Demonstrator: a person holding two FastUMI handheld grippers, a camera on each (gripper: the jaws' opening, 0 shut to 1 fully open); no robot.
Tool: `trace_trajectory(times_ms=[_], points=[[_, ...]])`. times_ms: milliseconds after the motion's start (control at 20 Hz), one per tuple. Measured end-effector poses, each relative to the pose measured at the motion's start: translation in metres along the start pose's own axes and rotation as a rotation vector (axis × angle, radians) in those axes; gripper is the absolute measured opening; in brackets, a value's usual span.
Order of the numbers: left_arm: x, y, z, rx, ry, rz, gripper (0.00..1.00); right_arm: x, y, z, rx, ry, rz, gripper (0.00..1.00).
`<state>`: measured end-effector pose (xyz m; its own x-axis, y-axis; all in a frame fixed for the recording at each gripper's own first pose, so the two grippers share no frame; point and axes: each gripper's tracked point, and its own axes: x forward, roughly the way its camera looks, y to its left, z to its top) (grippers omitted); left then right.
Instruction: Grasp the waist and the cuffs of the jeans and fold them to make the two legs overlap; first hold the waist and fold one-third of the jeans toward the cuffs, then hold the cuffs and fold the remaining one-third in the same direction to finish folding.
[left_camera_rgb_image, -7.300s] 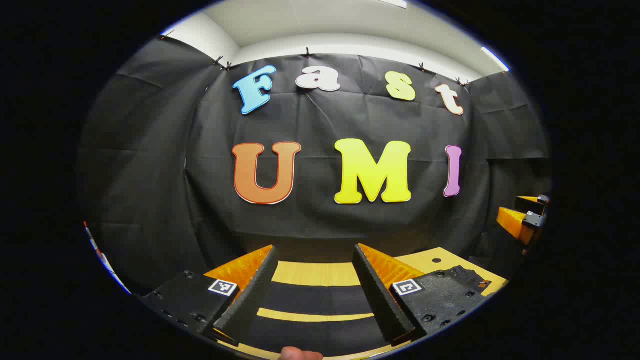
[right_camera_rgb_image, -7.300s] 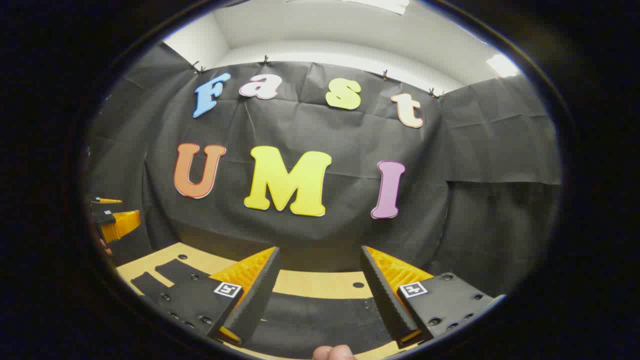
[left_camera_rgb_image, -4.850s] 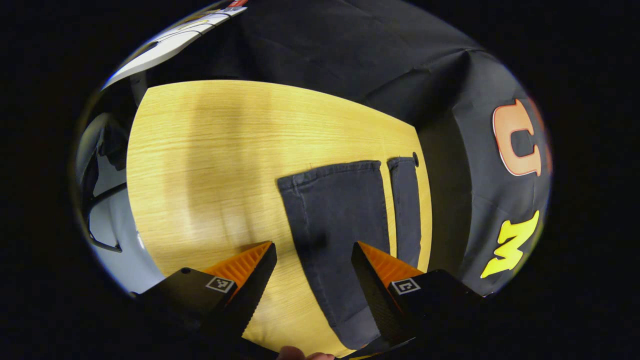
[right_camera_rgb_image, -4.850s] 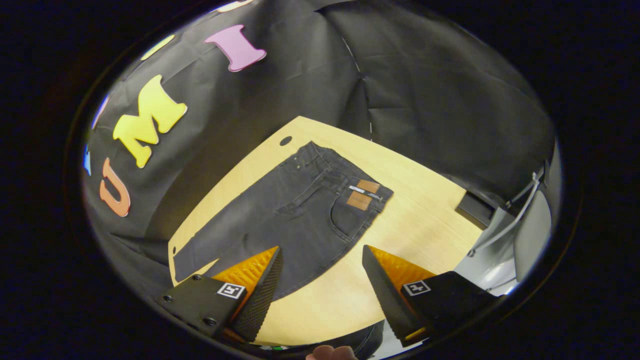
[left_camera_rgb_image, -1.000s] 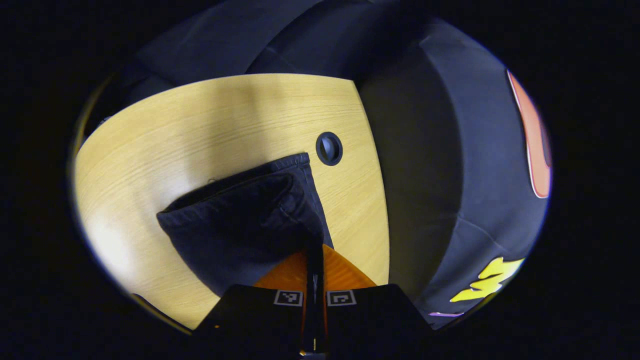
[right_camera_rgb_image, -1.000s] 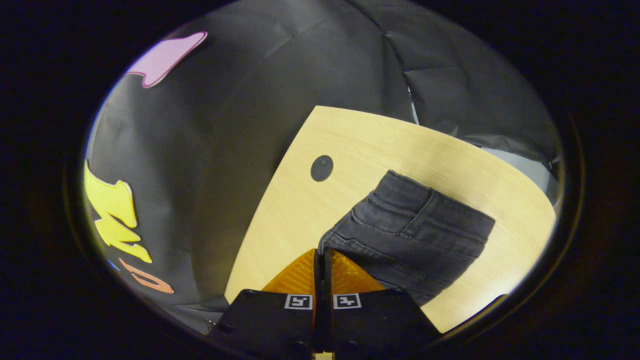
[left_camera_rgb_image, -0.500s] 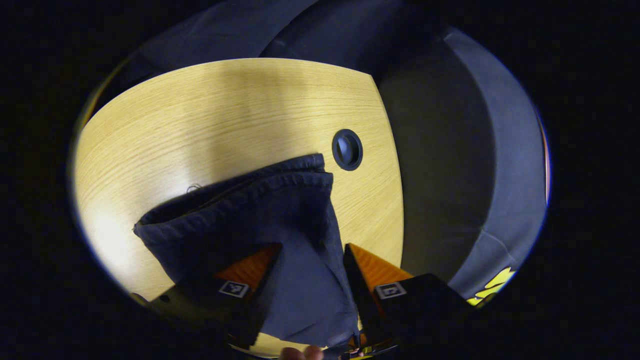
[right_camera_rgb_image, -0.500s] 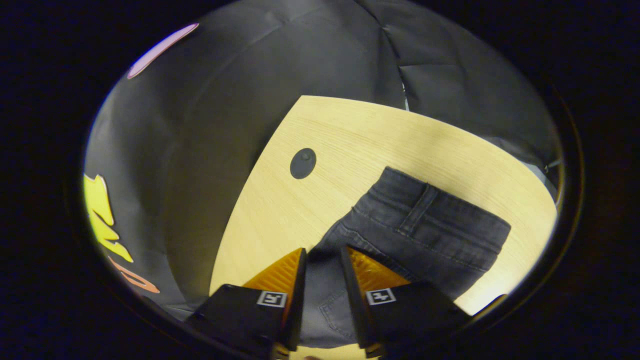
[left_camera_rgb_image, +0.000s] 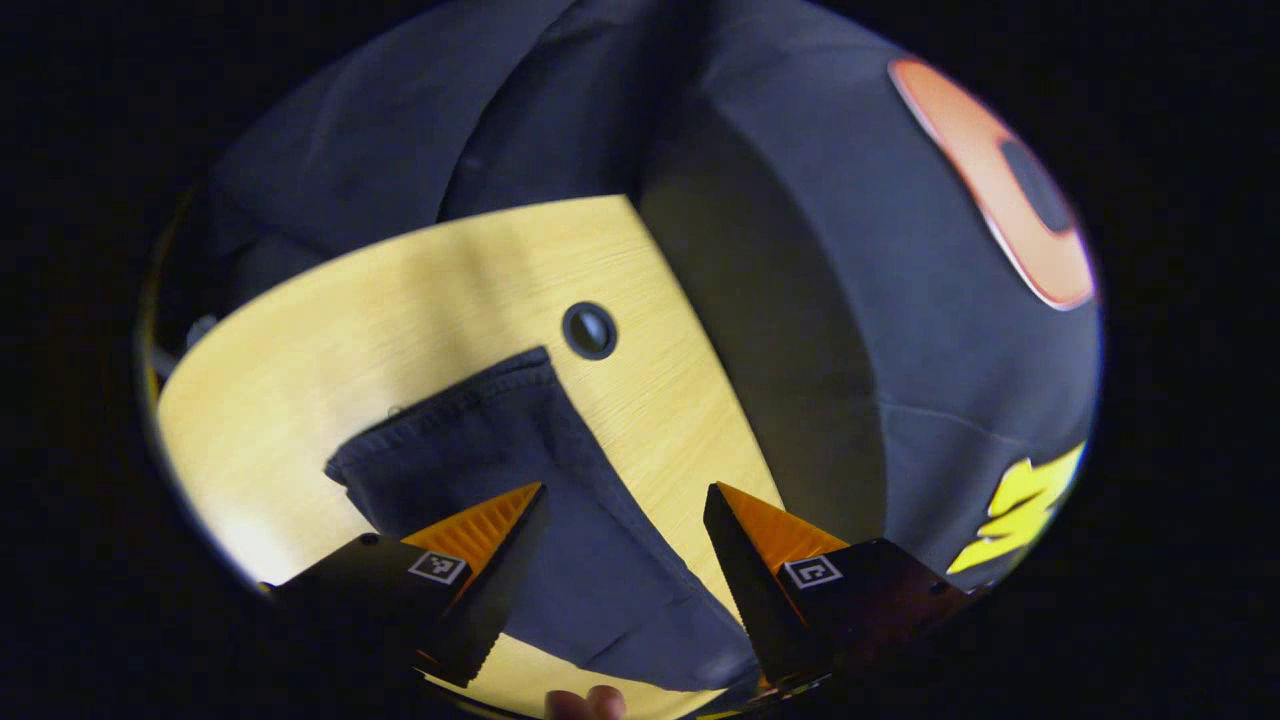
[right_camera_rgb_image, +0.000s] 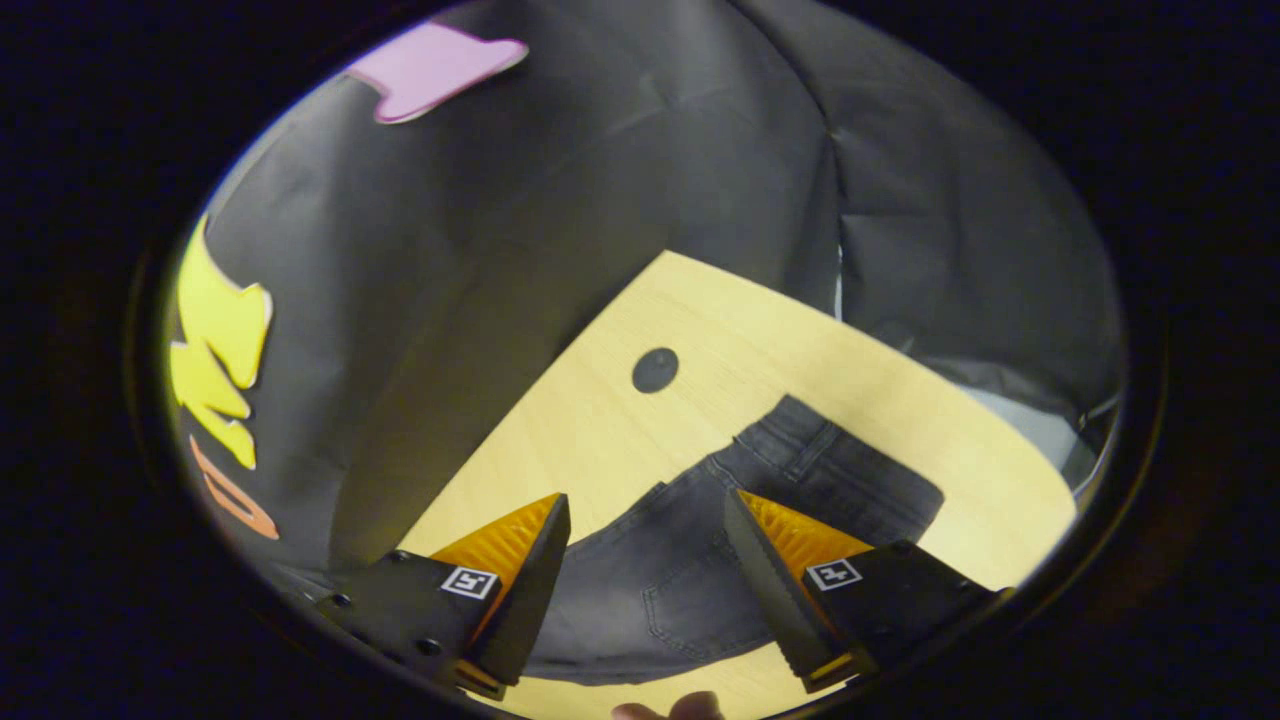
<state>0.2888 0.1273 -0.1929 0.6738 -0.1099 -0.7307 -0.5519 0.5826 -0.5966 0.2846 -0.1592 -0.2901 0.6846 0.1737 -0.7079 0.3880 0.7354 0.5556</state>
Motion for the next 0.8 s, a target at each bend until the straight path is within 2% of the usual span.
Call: trace_trajectory(times_ms=[200,350,400,450,500,600,650,750,800], points=[[-0.068,-0.068,-0.008,0.226,-0.138,-0.171,0.99,-0.083,0.038,0.013,-0.249,-0.185,0.066,0.96],[-0.118,-0.106,-0.03,0.428,-0.276,-0.271,0.99,-0.162,0.074,0.003,-0.364,-0.334,0.164,0.96],[-0.133,-0.113,-0.038,0.487,-0.322,-0.285,0.99,-0.183,0.079,-0.003,-0.408,-0.384,0.187,0.96],[-0.155,-0.123,-0.047,0.541,-0.375,-0.299,0.99,-0.204,0.08,-0.008,-0.458,-0.434,0.186,0.87],[-0.166,-0.126,-0.057,0.593,-0.432,-0.298,0.99,-0.222,0.077,-0.019,-0.508,-0.463,0.169,0.88],[-0.18,-0.127,-0.076,0.696,-0.537,-0.247,0.98,-0.246,0.076,-0.042,-0.56,-0.492,0.159,0.92],[-0.182,-0.126,-0.09,0.718,-0.562,-0.241,0.99,-0.255,0.072,-0.053,-0.569,-0.496,0.147,0.98],[-0.188,-0.126,-0.116,0.727,-0.578,-0.245,0.99,-0.262,0.055,-0.067,-0.568,-0.502,0.111,0.98],[-0.189,-0.124,-0.128,0.736,-0.579,-0.252,1.0,-0.265,0.044,-0.074,-0.564,-0.504,0.094,0.96]])
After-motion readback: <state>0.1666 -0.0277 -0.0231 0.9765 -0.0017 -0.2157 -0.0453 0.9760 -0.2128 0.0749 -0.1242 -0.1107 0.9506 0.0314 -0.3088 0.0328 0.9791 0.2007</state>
